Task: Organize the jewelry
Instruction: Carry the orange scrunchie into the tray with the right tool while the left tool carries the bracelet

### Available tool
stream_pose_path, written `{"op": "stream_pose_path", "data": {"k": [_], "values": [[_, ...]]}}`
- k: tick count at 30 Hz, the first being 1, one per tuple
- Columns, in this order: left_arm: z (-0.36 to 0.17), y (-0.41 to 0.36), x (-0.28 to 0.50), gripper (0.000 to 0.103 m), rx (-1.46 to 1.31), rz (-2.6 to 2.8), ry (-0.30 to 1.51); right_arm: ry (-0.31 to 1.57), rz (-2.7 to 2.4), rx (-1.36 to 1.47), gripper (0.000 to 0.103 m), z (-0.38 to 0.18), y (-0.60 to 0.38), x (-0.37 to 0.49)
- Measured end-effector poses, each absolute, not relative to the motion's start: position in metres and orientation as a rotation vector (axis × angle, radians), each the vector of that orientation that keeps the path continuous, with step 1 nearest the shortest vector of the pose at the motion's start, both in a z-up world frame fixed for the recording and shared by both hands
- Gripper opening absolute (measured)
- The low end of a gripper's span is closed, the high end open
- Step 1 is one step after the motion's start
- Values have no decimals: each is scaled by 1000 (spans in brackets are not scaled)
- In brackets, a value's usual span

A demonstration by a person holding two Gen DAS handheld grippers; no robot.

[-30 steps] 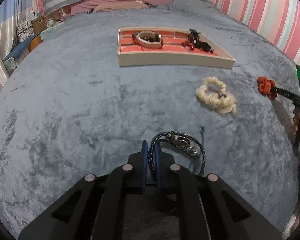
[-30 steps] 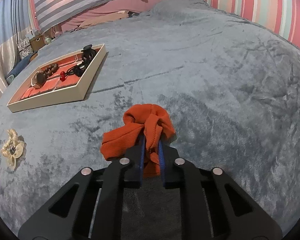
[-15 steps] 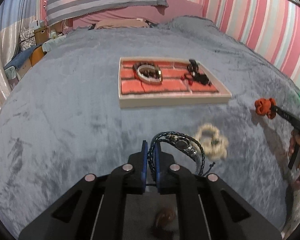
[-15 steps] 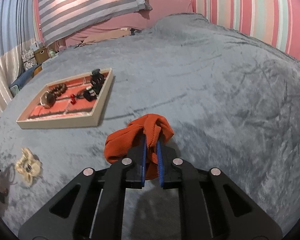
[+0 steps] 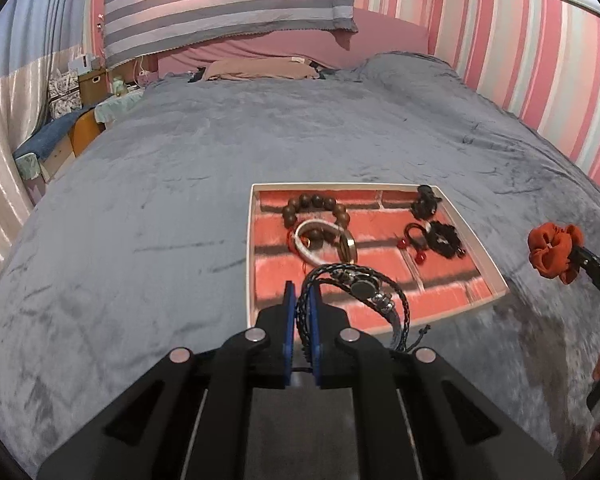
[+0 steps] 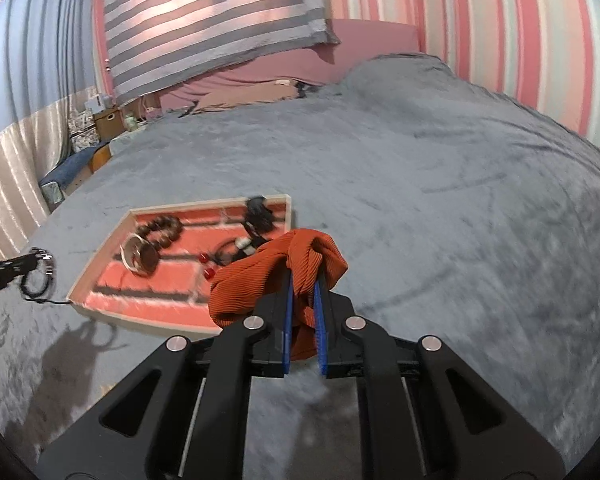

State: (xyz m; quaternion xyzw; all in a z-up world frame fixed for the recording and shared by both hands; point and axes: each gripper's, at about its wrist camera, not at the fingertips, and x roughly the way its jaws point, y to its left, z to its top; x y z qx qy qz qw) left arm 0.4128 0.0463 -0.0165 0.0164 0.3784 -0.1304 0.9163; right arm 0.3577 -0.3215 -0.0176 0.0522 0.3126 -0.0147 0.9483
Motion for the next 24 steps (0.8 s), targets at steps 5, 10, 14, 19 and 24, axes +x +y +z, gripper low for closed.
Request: {"op": "stream_pose_path", "data": {"k": [5, 10, 14, 19, 24], "values": [[-39, 33, 453, 7, 40, -241, 812, 645, -2, 73, 10, -22, -290, 399], [-73, 30, 486, 7, 56, -208, 863, 668, 7, 39, 10, -42, -268, 432], [-93, 33, 504, 7, 52, -195, 883, 693, 1, 29, 10, -63, -263, 458], [-109, 32, 519, 8, 76, -173, 893, 726, -10, 45, 10, -85, -264, 482], [-123, 31, 528, 10, 87, -163, 910, 761, -18, 31, 10, -103, -262, 494]]}}
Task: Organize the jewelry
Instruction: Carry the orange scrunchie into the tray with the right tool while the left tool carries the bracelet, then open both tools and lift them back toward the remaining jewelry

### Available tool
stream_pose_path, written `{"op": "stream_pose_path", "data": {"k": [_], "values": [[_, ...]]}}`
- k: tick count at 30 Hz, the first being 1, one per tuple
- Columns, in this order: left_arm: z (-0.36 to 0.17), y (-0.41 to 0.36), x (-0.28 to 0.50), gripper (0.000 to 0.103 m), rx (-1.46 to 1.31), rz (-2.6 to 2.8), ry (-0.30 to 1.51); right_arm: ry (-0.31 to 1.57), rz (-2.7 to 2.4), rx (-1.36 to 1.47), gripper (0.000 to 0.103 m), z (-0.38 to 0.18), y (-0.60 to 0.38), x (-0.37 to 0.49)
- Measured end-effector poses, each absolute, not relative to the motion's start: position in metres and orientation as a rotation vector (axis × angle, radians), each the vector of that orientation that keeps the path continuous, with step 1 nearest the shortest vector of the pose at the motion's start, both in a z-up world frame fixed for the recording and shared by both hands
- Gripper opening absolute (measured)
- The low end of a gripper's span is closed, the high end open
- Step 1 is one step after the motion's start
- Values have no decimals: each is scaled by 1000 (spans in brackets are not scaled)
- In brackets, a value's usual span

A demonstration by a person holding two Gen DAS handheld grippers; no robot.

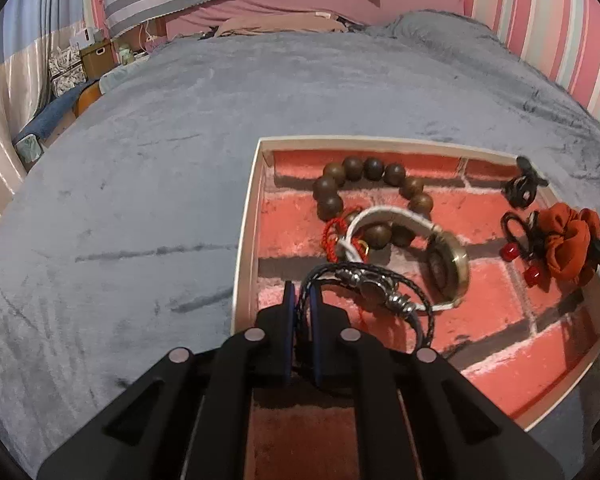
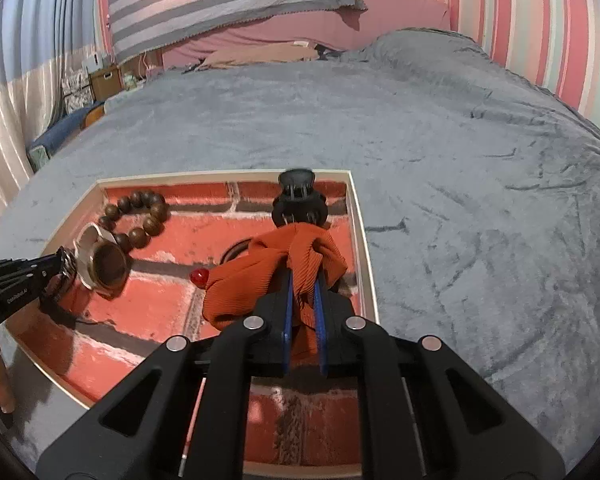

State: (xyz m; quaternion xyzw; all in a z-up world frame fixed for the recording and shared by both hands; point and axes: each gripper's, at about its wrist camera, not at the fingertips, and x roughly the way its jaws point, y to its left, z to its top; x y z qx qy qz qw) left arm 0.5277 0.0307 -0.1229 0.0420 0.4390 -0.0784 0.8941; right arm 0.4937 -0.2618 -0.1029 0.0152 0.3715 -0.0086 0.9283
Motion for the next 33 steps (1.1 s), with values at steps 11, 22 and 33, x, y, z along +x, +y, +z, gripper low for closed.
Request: {"op": "stream_pose_path", "data": {"k": [11, 22, 33], "values": [[-121, 25, 527, 30, 127, -144, 903, 817, -12, -17, 37, -117, -258, 506], [-86, 20, 499, 71, 137, -170, 838, 796, 12, -20, 80, -98, -260, 479], [-57, 38, 469, 85, 52, -188, 812, 740, 32, 1, 99, -63, -262, 442]]}}
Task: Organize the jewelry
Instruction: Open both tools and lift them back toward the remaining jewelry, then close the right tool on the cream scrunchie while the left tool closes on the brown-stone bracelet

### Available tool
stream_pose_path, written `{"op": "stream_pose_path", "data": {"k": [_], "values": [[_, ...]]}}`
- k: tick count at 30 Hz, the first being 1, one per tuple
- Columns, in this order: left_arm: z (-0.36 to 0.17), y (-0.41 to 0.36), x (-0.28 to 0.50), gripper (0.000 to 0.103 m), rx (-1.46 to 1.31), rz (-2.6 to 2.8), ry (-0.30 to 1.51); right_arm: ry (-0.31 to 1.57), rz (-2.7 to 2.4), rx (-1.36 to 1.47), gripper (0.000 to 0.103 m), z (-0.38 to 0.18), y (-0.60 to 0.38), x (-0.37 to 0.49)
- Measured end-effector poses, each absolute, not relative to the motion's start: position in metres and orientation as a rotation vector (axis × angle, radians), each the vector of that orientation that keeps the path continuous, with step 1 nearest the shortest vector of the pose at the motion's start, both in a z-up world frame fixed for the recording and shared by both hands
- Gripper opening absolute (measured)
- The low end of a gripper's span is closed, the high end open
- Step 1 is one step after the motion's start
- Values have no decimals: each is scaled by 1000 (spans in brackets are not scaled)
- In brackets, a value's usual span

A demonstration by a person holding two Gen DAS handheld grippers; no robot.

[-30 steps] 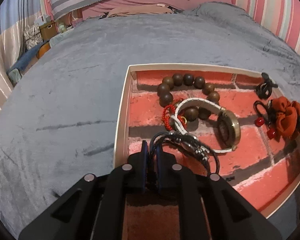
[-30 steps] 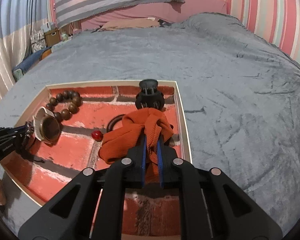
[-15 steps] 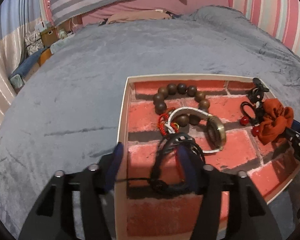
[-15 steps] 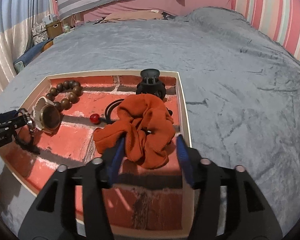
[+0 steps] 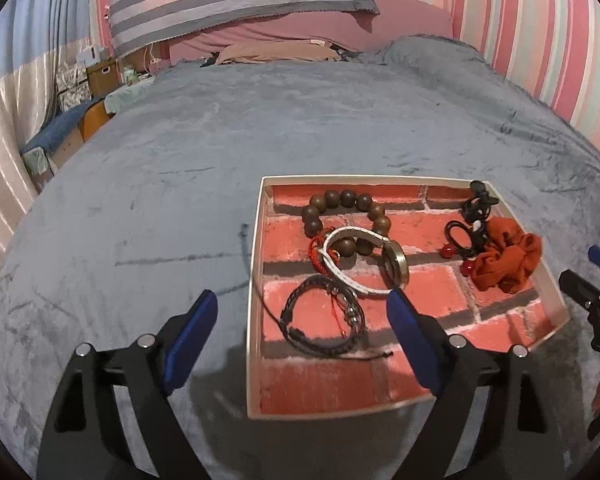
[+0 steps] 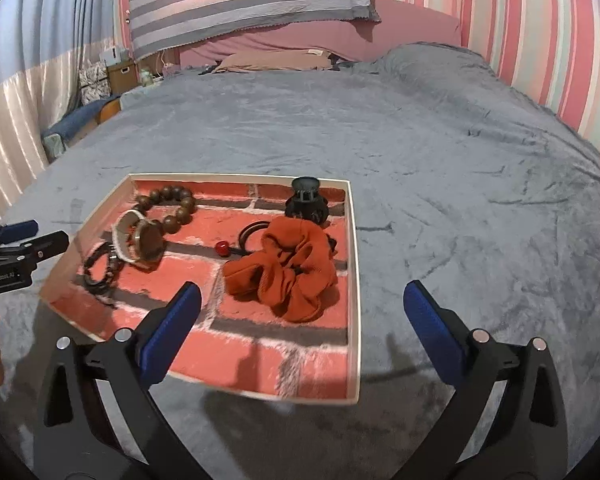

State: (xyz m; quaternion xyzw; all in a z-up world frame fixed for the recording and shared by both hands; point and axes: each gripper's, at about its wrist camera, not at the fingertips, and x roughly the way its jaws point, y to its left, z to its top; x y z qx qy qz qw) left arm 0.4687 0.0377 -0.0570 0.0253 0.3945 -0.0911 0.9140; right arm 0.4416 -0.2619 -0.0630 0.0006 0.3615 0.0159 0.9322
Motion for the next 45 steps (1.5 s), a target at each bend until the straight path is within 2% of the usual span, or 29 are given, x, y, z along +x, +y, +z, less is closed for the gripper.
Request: {"op": "stream_pose_path", "data": {"k": [9, 15, 19, 22, 28, 34, 45], "values": [[-33, 58, 403, 85, 67, -129, 719, 747, -53, 56, 99, -58, -267, 397], [-24, 89, 350, 85, -27, -125, 710, 756, -98, 25, 99, -51, -273, 348], [-23, 98, 311, 85, 0, -109, 737, 678, -125, 11, 99, -46, -279, 310], [-25, 102, 276, 85, 13, -108, 735, 689, -117, -32, 99, -48, -282, 285], [-47, 104, 220, 86, -15, -124, 765, 673, -32, 68, 99, -51, -292, 246], [-73, 103, 190, 86, -7, -119, 805, 694, -49, 7, 99, -63, -273, 230], [-101, 100, 154, 86, 1, -183, 837, 758, 29, -1, 97, -87, -238, 243]]}}
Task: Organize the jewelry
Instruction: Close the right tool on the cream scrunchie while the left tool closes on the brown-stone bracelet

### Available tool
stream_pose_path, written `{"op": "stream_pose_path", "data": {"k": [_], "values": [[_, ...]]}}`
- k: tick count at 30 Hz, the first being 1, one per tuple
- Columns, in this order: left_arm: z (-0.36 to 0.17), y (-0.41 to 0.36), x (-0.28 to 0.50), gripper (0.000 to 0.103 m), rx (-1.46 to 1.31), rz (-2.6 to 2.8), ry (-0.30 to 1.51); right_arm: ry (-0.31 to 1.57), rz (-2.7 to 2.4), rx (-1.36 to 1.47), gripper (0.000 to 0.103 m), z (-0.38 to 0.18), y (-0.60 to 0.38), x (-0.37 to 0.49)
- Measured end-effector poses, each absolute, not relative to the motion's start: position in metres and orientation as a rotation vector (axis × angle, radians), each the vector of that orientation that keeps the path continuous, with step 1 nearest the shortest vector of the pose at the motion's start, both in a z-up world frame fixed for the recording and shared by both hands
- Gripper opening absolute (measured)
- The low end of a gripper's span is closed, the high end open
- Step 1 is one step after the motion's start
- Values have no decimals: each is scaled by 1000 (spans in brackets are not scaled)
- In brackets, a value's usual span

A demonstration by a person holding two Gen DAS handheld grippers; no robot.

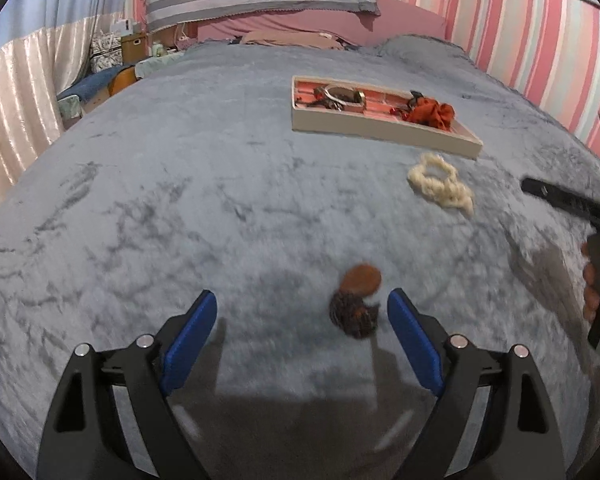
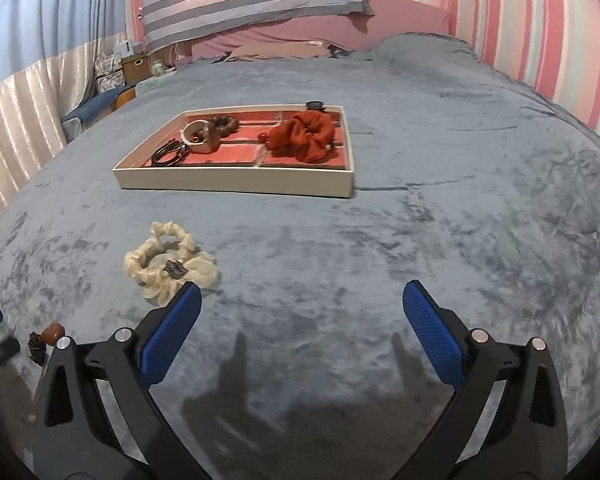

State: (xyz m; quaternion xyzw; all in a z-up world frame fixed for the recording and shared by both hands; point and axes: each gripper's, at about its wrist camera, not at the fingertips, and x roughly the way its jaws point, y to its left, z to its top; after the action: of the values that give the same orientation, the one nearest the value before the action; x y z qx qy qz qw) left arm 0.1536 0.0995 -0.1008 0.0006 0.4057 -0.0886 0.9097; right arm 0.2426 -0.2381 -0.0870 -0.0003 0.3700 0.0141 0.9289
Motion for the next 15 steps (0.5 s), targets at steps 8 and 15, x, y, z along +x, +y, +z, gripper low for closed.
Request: {"op": "stream_pose_path", "data": {"k": [8, 15], "values": [[-112, 88, 161, 85, 21, -225, 871, 806, 83, 3, 88, -98, -208, 272], [-118, 82, 170, 69, 47, -257, 895, 866, 127, -32, 79, -105, -181, 297]]}}
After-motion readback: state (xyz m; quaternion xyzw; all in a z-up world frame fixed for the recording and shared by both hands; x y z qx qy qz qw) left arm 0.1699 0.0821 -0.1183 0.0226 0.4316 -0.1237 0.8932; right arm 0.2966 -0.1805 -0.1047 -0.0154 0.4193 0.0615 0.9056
